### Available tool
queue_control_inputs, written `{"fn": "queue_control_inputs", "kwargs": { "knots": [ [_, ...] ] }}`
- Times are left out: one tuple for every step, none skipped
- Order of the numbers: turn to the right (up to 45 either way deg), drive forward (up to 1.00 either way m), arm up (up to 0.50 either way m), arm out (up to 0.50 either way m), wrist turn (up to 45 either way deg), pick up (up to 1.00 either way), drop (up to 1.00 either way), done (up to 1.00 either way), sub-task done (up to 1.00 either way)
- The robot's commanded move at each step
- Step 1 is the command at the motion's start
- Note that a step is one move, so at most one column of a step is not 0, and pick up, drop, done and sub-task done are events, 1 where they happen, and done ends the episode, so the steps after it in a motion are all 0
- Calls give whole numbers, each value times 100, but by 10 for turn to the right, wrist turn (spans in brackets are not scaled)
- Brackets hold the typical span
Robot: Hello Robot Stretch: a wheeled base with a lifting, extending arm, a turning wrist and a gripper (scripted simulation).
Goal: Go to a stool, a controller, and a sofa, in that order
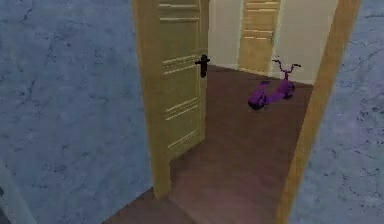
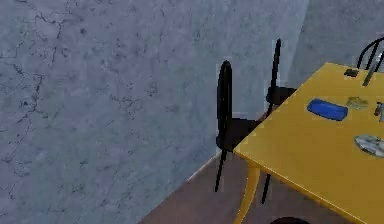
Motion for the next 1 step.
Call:
{"fn": "queue_control_inputs", "kwargs": {
  "knots": [
    [0,85,0,0,0,0,0,0,0]
  ]
}}
